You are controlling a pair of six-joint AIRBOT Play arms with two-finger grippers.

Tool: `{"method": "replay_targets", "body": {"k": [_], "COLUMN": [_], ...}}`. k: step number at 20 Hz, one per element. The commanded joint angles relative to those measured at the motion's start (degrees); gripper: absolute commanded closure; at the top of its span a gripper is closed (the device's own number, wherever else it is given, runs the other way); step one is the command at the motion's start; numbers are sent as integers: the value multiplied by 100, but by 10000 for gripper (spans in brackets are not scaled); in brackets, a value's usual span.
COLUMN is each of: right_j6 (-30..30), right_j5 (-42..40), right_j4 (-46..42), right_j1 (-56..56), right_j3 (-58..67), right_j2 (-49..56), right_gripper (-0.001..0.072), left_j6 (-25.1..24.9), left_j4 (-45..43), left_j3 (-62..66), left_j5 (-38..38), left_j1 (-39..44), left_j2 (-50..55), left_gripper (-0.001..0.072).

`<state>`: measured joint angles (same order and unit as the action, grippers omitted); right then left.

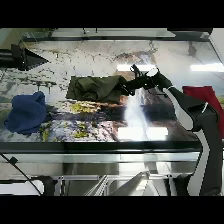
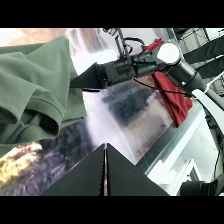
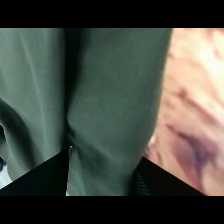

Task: Fold the shirts.

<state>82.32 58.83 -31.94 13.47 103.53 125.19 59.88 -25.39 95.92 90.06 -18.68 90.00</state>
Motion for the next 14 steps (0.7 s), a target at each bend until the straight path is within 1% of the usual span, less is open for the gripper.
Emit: {"method": "replay_targets", "body": {"k": [1,2,3,5,7,10,12,13,14], "right_j6": [-310,-527,-708,-1119,-1266,-1429,-1467,-1416,-1110], "right_j5": [-507,-551,-544,-433,-284,-203,-345,-494,-614], "right_j4": [662,898,1209,1801,1856,1845,1613,1270,793], "right_j1": [127,146,153,144,111,-61,-302,-472,-669], "right_j3": [-2,0,7,20,98,243,365,389,389], "right_j2": [136,140,131,22,-286,-1217,-1985,-2404,-2769], "right_gripper": [328,668,698,699,699,700,700,700,700], "left_j6": [-11,-11,-11,-11,-9,-7,-4,-2,22], "left_j4": [-2,-2,-4,-2,-4,-2,0,0,2], "left_j3": [-2,-2,-2,-2,-2,-2,-2,-2,-2], "left_j5": [0,2,4,4,4,9,42,61,98], "left_j1": [-4,-4,-4,-4,-4,-4,-4,-4,-4], "left_j2": [-4,-4,-4,-4,-4,-4,-4,-4,-4], "left_gripper": [692,692,692,692,692,692,692,692,692]}}
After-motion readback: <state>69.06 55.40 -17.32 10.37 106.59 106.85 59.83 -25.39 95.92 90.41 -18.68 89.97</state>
